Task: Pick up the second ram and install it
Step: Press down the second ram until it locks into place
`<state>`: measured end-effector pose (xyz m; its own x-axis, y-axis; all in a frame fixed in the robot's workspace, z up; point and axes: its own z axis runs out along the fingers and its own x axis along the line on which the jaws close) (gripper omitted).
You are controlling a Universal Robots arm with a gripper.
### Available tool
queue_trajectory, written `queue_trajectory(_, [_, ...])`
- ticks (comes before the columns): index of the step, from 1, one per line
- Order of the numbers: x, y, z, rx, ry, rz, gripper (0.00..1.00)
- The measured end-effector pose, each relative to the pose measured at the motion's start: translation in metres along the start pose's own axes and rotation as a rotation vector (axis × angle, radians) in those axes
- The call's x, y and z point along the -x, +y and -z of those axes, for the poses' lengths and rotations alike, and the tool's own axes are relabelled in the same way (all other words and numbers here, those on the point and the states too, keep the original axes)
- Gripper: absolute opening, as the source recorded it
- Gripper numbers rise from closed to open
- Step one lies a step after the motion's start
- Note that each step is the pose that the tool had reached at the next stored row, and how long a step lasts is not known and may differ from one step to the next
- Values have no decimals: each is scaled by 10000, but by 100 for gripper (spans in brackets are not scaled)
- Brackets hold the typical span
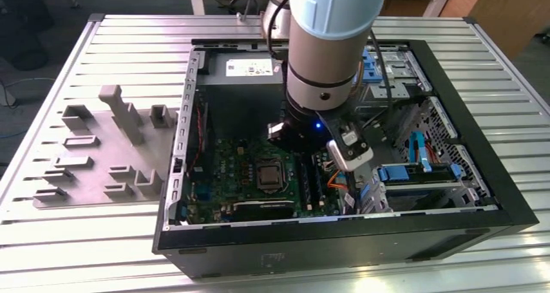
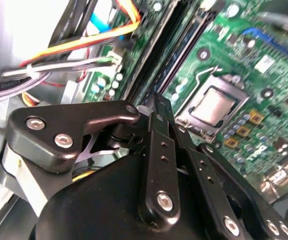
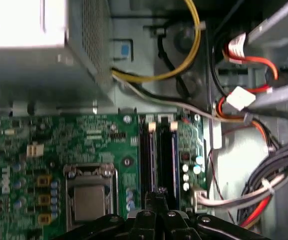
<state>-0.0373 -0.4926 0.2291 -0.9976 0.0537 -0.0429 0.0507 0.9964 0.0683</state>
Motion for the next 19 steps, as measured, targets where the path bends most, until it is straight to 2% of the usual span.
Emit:
queue_trajectory(10, [12, -229, 15, -15, -1, 1, 11])
queue_trajectory(19, [17, -314, 13, -16, -1, -1, 11])
